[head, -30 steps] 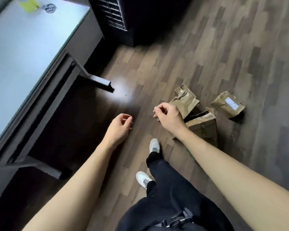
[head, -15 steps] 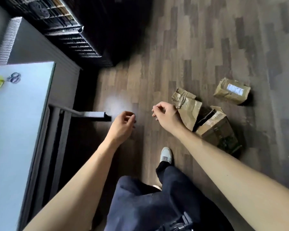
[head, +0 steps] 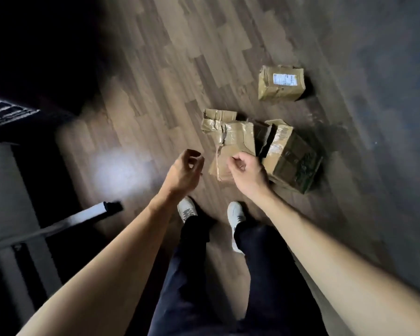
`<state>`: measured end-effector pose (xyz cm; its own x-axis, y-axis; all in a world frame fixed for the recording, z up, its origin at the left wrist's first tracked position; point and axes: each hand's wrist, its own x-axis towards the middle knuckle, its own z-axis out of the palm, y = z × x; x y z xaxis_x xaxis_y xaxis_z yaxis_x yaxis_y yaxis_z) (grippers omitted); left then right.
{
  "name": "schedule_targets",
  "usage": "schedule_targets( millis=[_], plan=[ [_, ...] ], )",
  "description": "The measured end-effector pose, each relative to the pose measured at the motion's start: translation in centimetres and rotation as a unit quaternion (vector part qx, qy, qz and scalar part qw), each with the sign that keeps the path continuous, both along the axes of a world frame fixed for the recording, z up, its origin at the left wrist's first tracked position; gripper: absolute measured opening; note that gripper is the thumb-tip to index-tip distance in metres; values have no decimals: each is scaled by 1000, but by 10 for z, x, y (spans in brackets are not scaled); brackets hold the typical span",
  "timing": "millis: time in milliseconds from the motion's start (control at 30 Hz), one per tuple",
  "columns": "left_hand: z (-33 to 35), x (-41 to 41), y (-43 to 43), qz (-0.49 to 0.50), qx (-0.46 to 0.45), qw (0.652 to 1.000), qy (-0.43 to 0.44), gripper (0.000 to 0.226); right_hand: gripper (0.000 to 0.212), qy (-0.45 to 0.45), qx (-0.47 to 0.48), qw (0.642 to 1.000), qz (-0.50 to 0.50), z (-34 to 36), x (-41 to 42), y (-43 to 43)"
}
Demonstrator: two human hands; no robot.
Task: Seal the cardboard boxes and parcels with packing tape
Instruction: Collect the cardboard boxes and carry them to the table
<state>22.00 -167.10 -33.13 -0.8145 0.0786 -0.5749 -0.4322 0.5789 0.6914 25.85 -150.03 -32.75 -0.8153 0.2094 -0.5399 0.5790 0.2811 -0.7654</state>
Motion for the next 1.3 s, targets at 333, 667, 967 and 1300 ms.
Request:
schedule_targets(
  millis=[333,667,967,1300],
  plan=[
    [-185,-30,63,-47,-16,997,-64,30,12,-64,87,993,-45,-183,-14,45],
    [-338,-44,108,-21,-56,990,-129,64,83,-106,182,977,39,-340,-44,90],
    [-379,-44,111,89,-15,975,-201,46,109,-157,189,969,25,-373,-50,86],
    [-277,-48,71,156,6,975,-155,43,106,-136,140,981,4,-273,-50,65]
  ],
)
